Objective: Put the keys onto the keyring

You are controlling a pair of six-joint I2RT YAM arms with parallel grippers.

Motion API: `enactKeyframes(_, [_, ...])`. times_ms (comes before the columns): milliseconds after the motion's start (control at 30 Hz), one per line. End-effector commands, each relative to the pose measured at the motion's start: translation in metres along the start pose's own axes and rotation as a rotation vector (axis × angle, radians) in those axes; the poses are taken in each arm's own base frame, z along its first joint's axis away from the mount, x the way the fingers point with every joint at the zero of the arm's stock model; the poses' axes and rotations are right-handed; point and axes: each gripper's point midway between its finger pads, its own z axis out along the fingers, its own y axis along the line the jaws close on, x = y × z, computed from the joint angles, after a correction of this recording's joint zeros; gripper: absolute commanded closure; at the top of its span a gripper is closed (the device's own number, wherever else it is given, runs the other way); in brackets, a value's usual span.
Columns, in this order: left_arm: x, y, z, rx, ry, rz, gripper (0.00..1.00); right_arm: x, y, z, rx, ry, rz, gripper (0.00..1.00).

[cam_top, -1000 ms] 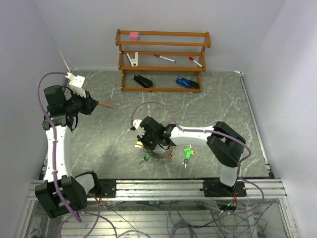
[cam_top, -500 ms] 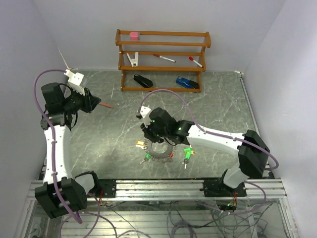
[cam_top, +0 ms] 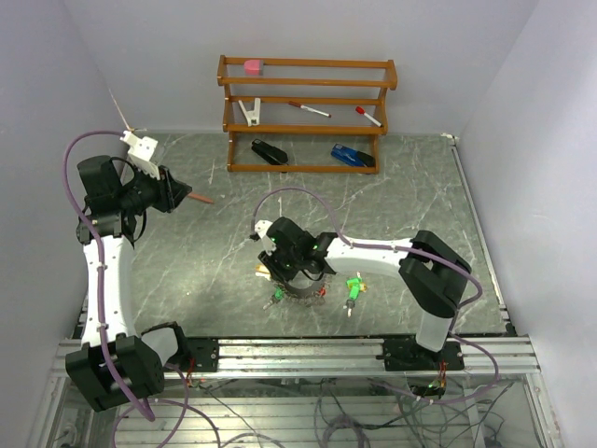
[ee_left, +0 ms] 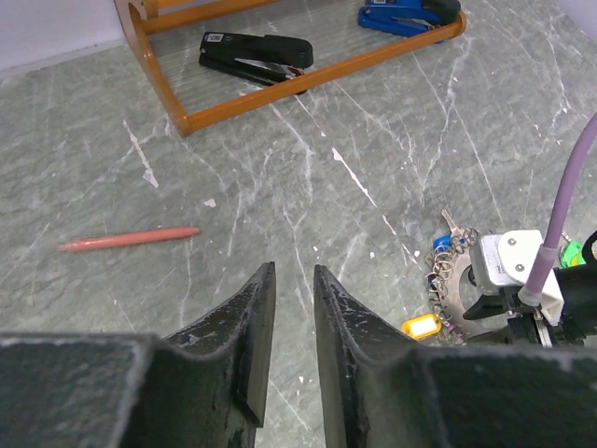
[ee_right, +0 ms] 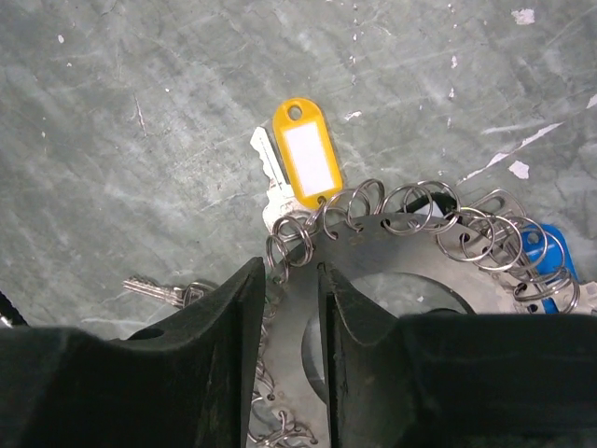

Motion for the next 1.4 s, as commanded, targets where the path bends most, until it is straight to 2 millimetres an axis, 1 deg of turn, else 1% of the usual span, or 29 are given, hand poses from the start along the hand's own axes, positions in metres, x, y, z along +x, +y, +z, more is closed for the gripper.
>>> enactKeyframes(0, [-0.008, -0.002, -0.004, 0.004, -0.027, 0.019, 0.64, -0.007, -0.001, 0.007, -0.006, -0.035, -0.004, 0.71])
enactKeyframes(133, [-0.008, -0.002, -0.003, 0.004, -0.029, 0.018, 0.56, 0.0, -0.002, 0.012, 0.001, -0.019, -0.012, 0.72])
enactKeyframes(300, [-0.007, -0.002, -0.004, 0.004, -0.026, 0.018, 0.54, 0.005, -0.006, 0.018, 0.013, -0.01, -0.018, 0.71])
enactKeyframes(467, [-0.008, -0.003, -0.005, 0.002, -0.028, 0.019, 0.49, 0.009, -0.013, 0.021, 0.029, 0.0, -0.02, 0.71])
enactKeyframes(533, [-0.008, -0.004, -0.005, 0.003, -0.03, 0.021, 0.48, 0.01, -0.014, 0.022, 0.027, 0.002, -0.018, 0.71])
enactKeyframes(567, [-0.008, -0.003, -0.005, 0.002, -0.031, 0.02, 0.45, 0.012, -0.014, 0.022, 0.025, 0.004, -0.017, 0.71])
enactKeyframes(633, [-0.009, -0.003, -0.005, 0.004, -0.033, 0.019, 0.44, 0.014, -0.015, 0.024, 0.022, 0.008, -0.014, 0.71])
enactKeyframes(667, [-0.009, -0.003, -0.005, 0.004, -0.033, 0.02, 0.44, 0.014, -0.014, 0.025, 0.016, 0.009, -0.014, 0.72])
enactKeyframes(733, [-0.008, -0.003, -0.004, 0.005, -0.032, 0.017, 0.44, 0.014, -0.012, 0.026, 0.006, 0.01, -0.014, 0.8])
enactKeyframes(767, [-0.008, -0.003, -0.004, 0.005, -0.031, 0.016, 0.44, 0.015, -0.012, 0.026, 0.004, 0.01, -0.013, 0.85])
enactKeyframes(800, [-0.007, -0.002, -0.003, 0.004, -0.029, 0.013, 0.44, 0.014, -0.012, 0.025, 0.01, 0.006, -0.013, 0.96])
enactKeyframes(833, [-0.007, -0.002, -0.003, 0.006, -0.028, 0.011, 0.44, 0.015, -0.014, 0.025, 0.018, 0.008, -0.011, 1.0])
enactKeyframes(967, [-0.007, -0.002, -0.002, 0.013, -0.03, 0.01, 0.44, 0.015, -0.017, 0.022, 0.037, 0.004, -0.009, 1.0])
enactKeyframes(1067, [-0.007, -0.003, -0.002, 0.017, -0.03, 0.008, 0.44, 0.007, -0.018, 0.014, 0.05, -0.034, -0.003, 1.0])
enactKeyframes(1167, [-0.008, -0.005, -0.002, 0.027, -0.03, 0.008, 0.44, -0.006, -0.021, 0.0, 0.074, -0.092, 0.005, 1.0])
enactKeyframes(1267, [-0.011, -0.012, -0.003, 0.068, -0.037, 0.011, 0.44, -0.024, -0.023, -0.021, 0.098, -0.164, 0.012, 1.0])
enactKeyframes(1367, [-0.015, -0.028, -0.003, 0.151, -0.046, 0.014, 0.41, -0.044, -0.022, -0.047, 0.106, -0.239, 0.02, 1.0])
